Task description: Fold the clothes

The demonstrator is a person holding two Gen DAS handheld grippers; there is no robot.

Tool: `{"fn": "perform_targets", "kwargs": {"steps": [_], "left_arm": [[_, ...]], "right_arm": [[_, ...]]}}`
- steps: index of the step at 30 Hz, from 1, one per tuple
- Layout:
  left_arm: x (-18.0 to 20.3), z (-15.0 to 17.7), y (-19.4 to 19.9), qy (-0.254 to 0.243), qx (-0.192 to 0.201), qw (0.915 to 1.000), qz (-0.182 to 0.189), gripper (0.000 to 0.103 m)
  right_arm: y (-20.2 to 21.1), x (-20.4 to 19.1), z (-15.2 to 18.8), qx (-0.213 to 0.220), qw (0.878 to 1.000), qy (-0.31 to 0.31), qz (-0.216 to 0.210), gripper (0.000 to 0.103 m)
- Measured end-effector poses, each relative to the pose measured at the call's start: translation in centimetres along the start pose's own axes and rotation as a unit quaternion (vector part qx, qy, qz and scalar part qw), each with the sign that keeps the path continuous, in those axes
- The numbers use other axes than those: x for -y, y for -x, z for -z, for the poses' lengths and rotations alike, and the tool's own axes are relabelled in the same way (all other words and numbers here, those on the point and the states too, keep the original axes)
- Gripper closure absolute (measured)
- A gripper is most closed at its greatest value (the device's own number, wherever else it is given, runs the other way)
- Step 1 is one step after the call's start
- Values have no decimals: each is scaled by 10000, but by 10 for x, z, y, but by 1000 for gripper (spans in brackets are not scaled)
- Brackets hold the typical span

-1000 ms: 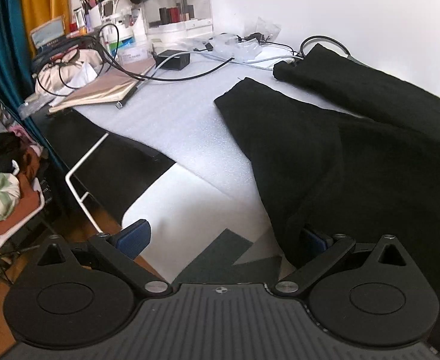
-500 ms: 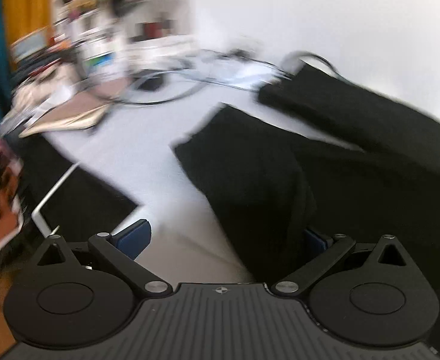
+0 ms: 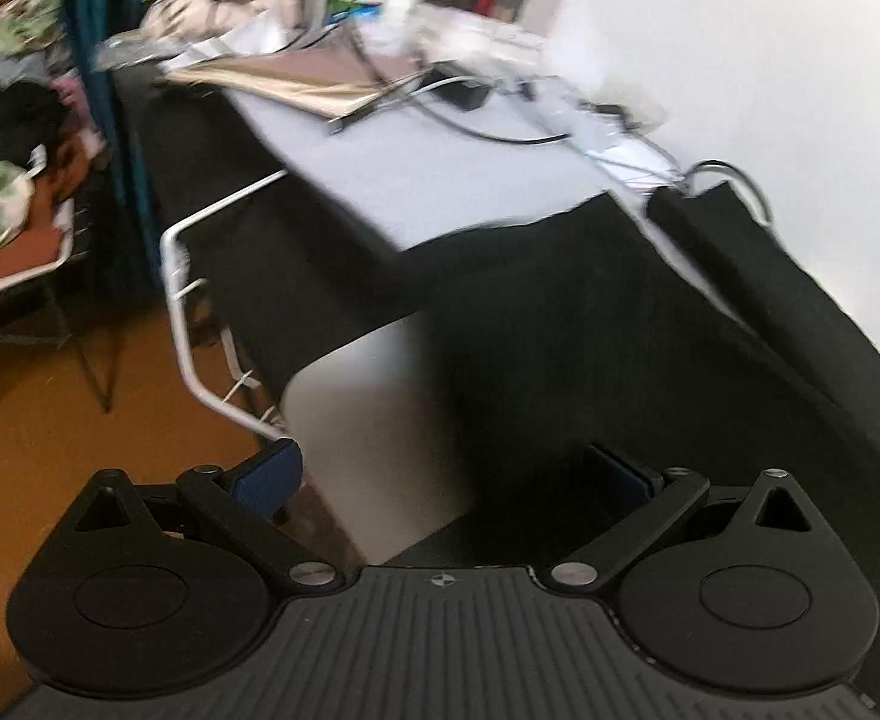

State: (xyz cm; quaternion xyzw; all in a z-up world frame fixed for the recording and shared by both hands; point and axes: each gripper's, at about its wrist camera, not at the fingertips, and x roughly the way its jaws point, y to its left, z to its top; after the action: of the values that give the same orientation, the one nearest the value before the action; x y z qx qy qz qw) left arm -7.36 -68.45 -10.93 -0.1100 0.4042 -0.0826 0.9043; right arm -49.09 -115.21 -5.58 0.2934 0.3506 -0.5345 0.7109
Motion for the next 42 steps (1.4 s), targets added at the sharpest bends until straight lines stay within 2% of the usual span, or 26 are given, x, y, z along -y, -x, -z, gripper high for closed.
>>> {"fn": "perform_targets", "kwargs": {"steps": [2,5,7,13,18,22,24,26,34,42], "left_arm": [[-4,-1,-1,138,54,9994,323,1],[-20,-4,-3,748,62,9939,802,1],[-30,-4,-3,1029,91,9903,934,1],[-44,-3,-7,1121,82,9862,1218,1],[-35,-8,-11,803,-1,9909,1077,1],[-12,-5,-13,-67,-175,9965,811,0],[2,0,-15,-675,-254,9952,656,0],[11,5,-16,-1017,-257,9932,504,0],[22,6,-19,-1256,-408,9910,204,0],[23,5,-19,-1260,-458,9908,168,0]], "right_arm": [[1,-1,0,-1,10000,17,8,1],[3,1,0,23,10000,-72,10,1],[5,4,1,49,9998,-174,60,1],[8,13,8,39,9986,-438,310,1],[9,11,12,74,9979,-445,465,1],[7,4,18,113,9978,-270,588,1],[7,2,20,141,9976,-234,629,1],[7,1,22,162,9974,-230,657,1],[3,1,24,207,9970,-375,642,1],[1,3,27,278,9971,-422,570,1]]}}
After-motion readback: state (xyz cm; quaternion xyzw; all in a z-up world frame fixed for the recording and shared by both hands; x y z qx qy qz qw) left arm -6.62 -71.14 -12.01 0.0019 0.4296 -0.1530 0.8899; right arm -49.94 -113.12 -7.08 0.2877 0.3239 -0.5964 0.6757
